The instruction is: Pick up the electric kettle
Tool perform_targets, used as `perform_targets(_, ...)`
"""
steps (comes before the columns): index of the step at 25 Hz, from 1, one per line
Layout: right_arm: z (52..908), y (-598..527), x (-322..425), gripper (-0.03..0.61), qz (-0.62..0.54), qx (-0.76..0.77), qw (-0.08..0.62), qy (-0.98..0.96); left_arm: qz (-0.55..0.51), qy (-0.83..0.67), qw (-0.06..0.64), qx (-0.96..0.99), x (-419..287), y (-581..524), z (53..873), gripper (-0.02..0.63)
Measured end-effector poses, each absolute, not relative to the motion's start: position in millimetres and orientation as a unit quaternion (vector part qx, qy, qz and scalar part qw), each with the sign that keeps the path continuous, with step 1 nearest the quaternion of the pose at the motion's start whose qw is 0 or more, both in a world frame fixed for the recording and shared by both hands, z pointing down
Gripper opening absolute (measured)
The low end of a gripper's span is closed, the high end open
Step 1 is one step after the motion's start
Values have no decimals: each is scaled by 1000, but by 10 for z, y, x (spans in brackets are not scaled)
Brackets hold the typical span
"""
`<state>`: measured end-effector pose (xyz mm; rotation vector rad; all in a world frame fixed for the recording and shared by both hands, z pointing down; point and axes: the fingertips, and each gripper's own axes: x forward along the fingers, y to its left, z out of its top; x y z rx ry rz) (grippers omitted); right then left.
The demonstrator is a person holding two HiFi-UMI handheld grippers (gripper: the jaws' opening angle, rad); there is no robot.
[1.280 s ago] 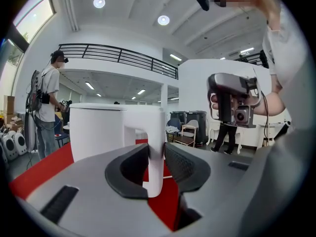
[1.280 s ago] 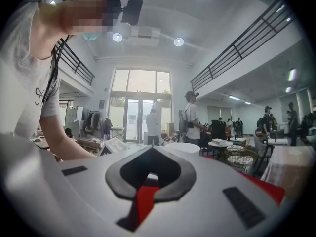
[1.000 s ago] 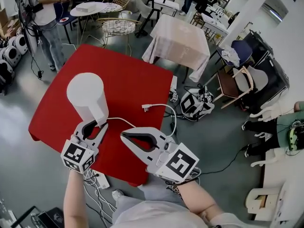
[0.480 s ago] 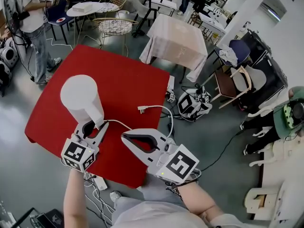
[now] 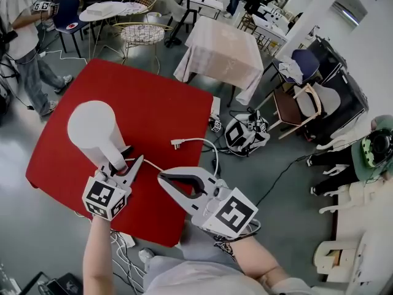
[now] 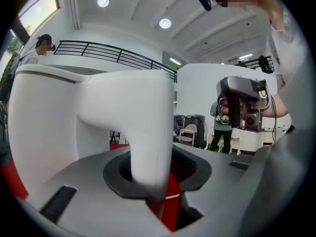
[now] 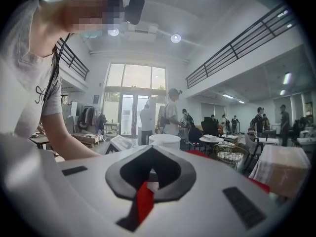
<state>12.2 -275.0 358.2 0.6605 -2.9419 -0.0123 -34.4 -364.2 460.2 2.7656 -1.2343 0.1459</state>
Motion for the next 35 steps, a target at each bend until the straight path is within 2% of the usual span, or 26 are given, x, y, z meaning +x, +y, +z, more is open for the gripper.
perform_targets(7, 3621, -2776, 171, 8, -2, 218, 65, -974, 45, -426, 46, 902, -307, -3692, 4596, 115)
perform_targets(10, 3621, -2781, 173, 8, -2, 216, 66, -974, 52, -443, 37, 894, -352, -3720, 4596, 39)
perform_targets(12, 3625, -2785, 163, 8, -3, 216, 66, -974, 52, -452, 36, 890, -385, -3739, 4596, 14)
perform_targets(17, 3627, -2805, 187, 8, -2, 216, 68, -974, 53, -465, 31, 883, -410, -3762, 4587, 9)
perform_targets(23, 3653, -2808, 213, 8, -4, 212, 68, -975, 45, -477, -24, 877, -389, -3753, 4467, 6)
perform_targets(35, 3640, -2847, 257, 8, -17, 200, 74, -977, 50, -499, -23, 865, -449, -3787, 4398, 5)
